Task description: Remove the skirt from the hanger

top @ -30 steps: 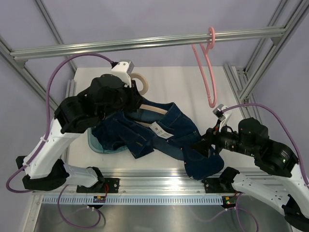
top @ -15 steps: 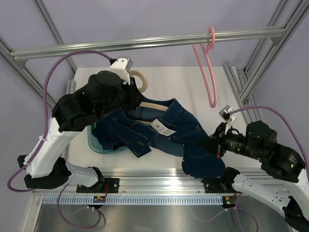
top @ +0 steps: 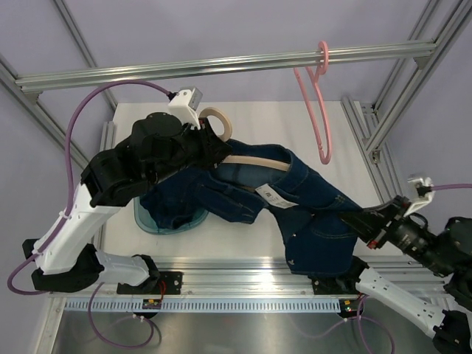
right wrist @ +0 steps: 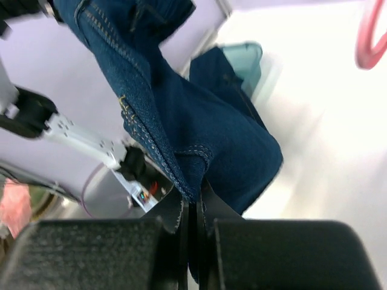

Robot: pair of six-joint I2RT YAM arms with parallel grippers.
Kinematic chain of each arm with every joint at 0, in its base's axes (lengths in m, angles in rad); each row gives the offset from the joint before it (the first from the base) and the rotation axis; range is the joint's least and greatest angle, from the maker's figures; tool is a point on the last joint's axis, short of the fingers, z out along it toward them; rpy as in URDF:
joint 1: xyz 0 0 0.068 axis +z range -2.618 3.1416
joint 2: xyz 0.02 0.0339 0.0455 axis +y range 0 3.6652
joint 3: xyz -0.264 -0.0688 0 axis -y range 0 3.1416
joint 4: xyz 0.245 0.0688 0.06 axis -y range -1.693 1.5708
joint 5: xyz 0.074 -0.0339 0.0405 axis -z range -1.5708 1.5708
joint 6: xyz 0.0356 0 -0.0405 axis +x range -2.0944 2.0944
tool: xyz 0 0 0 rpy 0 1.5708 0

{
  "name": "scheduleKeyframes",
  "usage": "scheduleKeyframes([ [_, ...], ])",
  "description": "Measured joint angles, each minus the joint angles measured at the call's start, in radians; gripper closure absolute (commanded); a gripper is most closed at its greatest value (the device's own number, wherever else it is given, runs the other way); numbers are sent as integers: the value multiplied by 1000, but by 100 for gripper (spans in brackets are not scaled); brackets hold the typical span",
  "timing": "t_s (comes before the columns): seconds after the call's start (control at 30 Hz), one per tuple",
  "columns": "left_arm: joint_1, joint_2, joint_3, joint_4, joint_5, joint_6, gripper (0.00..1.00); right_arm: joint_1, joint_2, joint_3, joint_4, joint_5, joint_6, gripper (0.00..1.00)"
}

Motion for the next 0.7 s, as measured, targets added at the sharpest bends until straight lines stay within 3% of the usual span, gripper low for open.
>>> scheduleKeyframes([
  [0.47,-9,-113,-79,186,71,-126,100,1,-267,16,-42,190,107,100],
  [0.7,-7,-150,-131,237,112,-134,100,1,-266,23,-48,213,121,100],
])
